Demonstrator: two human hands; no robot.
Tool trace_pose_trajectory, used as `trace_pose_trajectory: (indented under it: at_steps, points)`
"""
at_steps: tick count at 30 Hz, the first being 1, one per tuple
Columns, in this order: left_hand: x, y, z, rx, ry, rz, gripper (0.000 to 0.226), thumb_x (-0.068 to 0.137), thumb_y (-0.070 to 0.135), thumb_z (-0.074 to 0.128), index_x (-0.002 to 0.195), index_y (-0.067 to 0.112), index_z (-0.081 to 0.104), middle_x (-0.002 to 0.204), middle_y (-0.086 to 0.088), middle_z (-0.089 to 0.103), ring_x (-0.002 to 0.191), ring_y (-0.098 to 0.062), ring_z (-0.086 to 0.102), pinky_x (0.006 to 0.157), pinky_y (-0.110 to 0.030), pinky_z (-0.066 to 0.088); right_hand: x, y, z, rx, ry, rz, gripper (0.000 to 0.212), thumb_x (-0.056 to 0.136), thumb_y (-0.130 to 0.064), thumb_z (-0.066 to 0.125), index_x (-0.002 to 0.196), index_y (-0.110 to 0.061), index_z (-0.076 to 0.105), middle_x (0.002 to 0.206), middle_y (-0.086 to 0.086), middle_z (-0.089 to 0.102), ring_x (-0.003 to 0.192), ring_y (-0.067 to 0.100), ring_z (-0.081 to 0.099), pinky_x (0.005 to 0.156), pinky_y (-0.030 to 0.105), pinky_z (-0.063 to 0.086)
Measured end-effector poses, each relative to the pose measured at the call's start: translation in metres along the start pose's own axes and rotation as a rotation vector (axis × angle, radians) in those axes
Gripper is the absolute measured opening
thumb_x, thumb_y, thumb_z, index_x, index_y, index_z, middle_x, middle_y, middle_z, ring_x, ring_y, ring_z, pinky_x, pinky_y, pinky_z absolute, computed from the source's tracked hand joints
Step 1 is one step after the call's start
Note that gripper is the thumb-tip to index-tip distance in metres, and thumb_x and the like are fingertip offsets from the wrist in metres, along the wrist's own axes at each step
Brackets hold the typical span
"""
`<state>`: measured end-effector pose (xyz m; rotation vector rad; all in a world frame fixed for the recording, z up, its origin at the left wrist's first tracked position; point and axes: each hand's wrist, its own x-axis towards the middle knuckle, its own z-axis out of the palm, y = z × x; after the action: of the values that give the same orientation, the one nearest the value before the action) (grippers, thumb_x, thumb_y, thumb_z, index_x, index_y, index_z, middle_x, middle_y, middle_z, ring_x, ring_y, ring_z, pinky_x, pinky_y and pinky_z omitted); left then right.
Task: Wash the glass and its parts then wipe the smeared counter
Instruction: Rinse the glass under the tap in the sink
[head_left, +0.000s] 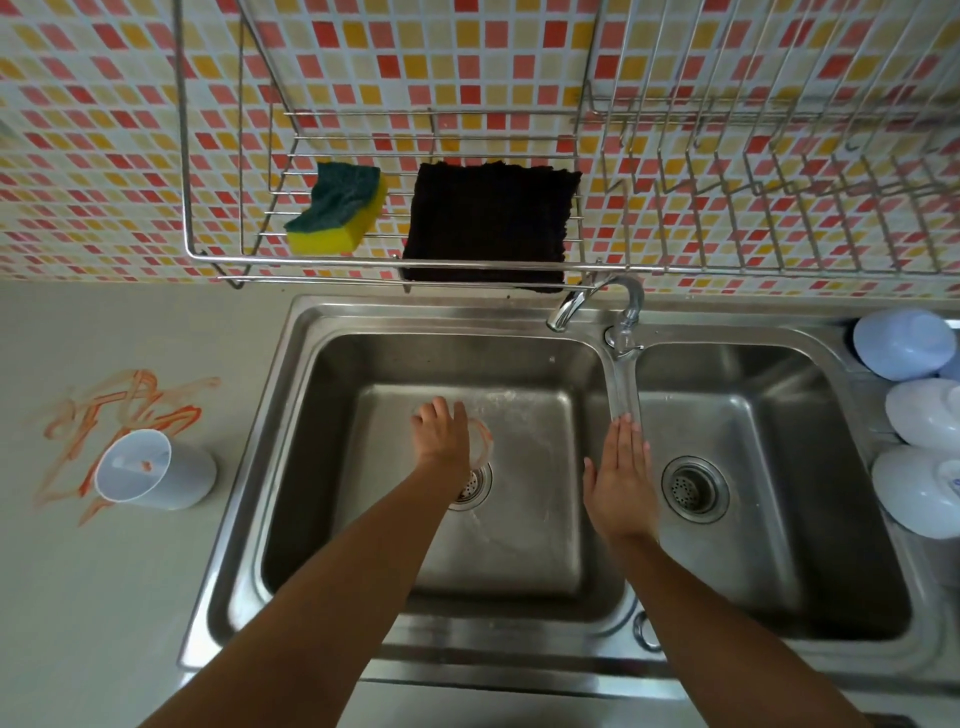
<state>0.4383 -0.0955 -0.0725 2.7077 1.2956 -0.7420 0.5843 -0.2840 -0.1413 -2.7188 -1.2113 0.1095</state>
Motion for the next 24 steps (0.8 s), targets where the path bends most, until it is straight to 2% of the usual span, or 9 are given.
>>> trace_pose_trajectory:
  at_steps: [4, 7, 10, 11, 13, 14, 16, 21, 24]
  points:
    - [-0.007, -0.013, 0.003, -0.058, 0.044, 0.024, 0.094, 0.074, 0.046, 0.074, 0.147, 0.019, 0.020, 0.139, -0.017, 0.033, 0.124, -0.033, 0.040, 0.102, -0.039, 0.035, 0.000, 0.000, -0.001, 0.020, -0.010, 0.003, 0.062, 0.098, -0.030, 0.025, 0.147, 0.007, 0.022, 0.154, 0.025, 0.025, 0.144, 0.035, 0.022, 0.118, 0.043, 0.015]
    - [-0.015, -0.029, 0.002, -0.235, 0.138, 0.043, 0.088, 0.073, 0.053, 0.072, 0.144, 0.025, 0.027, 0.132, -0.013, 0.039, 0.119, -0.032, 0.046, 0.106, -0.041, 0.032, 0.004, 0.000, -0.003, 0.037, -0.034, 0.007, 0.060, 0.101, -0.030, 0.023, 0.149, 0.004, 0.015, 0.157, 0.022, 0.017, 0.147, 0.032, 0.014, 0.119, 0.041, 0.010]
    - [-0.028, -0.046, 0.002, -0.422, 0.242, 0.024, 0.086, 0.067, 0.051, 0.075, 0.138, 0.026, 0.032, 0.126, -0.010, 0.046, 0.118, -0.032, 0.049, 0.109, -0.046, 0.029, 0.006, -0.006, -0.013, 0.103, -0.067, 0.021, 0.060, 0.102, -0.032, 0.032, 0.151, -0.002, 0.015, 0.159, 0.017, 0.014, 0.148, 0.029, 0.008, 0.120, 0.041, 0.007]
    - [-0.034, -0.052, 0.002, -0.481, 0.278, 0.010, 0.086, 0.066, 0.048, 0.076, 0.136, 0.023, 0.033, 0.125, -0.010, 0.047, 0.119, -0.031, 0.048, 0.109, -0.048, 0.030, 0.004, -0.012, -0.018, 0.130, -0.054, 0.011, 0.059, 0.102, -0.033, 0.036, 0.151, -0.004, 0.021, 0.158, 0.016, 0.018, 0.148, 0.029, 0.012, 0.120, 0.041, 0.010]
    - [-0.049, -0.060, 0.001, -0.585, 0.352, -0.025, 0.085, 0.065, 0.042, 0.077, 0.135, 0.015, 0.035, 0.128, -0.011, 0.048, 0.121, -0.031, 0.047, 0.108, -0.050, 0.032, -0.003, -0.030, -0.032, 0.231, -0.001, -0.010, 0.053, 0.100, -0.033, 0.044, 0.146, -0.009, 0.035, 0.154, 0.014, 0.032, 0.143, 0.030, 0.028, 0.117, 0.043, 0.026]
    - [-0.058, -0.065, 0.000, -0.644, 0.396, -0.041, 0.084, 0.066, 0.039, 0.077, 0.134, 0.012, 0.036, 0.129, -0.011, 0.048, 0.122, -0.031, 0.047, 0.107, -0.050, 0.033, -0.008, -0.043, -0.040, 0.297, 0.036, -0.018, 0.049, 0.098, -0.031, 0.048, 0.142, -0.010, 0.042, 0.150, 0.013, 0.039, 0.137, 0.031, 0.039, 0.111, 0.042, 0.035]
    - [-0.076, -0.076, -0.002, -0.800, 0.480, -0.054, 0.081, 0.066, 0.035, 0.078, 0.132, 0.010, 0.037, 0.129, -0.009, 0.049, 0.121, -0.029, 0.048, 0.107, -0.050, 0.034, -0.016, -0.072, -0.062, 0.400, 0.130, -0.063, 0.040, 0.096, -0.027, 0.055, 0.133, -0.010, 0.053, 0.136, 0.011, 0.053, 0.121, 0.029, 0.053, 0.099, 0.036, 0.044]
    - [-0.111, -0.115, -0.006, -0.973, 0.658, 0.024, 0.080, 0.063, 0.047, 0.075, 0.130, 0.022, 0.038, 0.128, -0.001, 0.049, 0.117, -0.021, 0.051, 0.096, -0.051, 0.045, -0.019, -0.160, -0.146, 0.702, 0.324, -0.287, 0.025, 0.096, -0.022, 0.057, 0.118, -0.012, 0.063, 0.113, 0.001, 0.062, 0.095, 0.010, 0.062, 0.085, 0.029, 0.053]
    - [-0.119, -0.137, -0.020, -1.008, 0.736, 0.040, 0.076, 0.066, 0.049, 0.074, 0.129, 0.023, 0.042, 0.124, 0.003, 0.050, 0.115, -0.016, 0.052, 0.095, -0.046, 0.047, -0.008, -0.213, -0.203, 0.820, 0.382, -0.432, 0.024, 0.098, -0.017, 0.054, 0.117, -0.009, 0.066, 0.110, 0.000, 0.062, 0.094, 0.006, 0.060, 0.085, 0.020, 0.050]
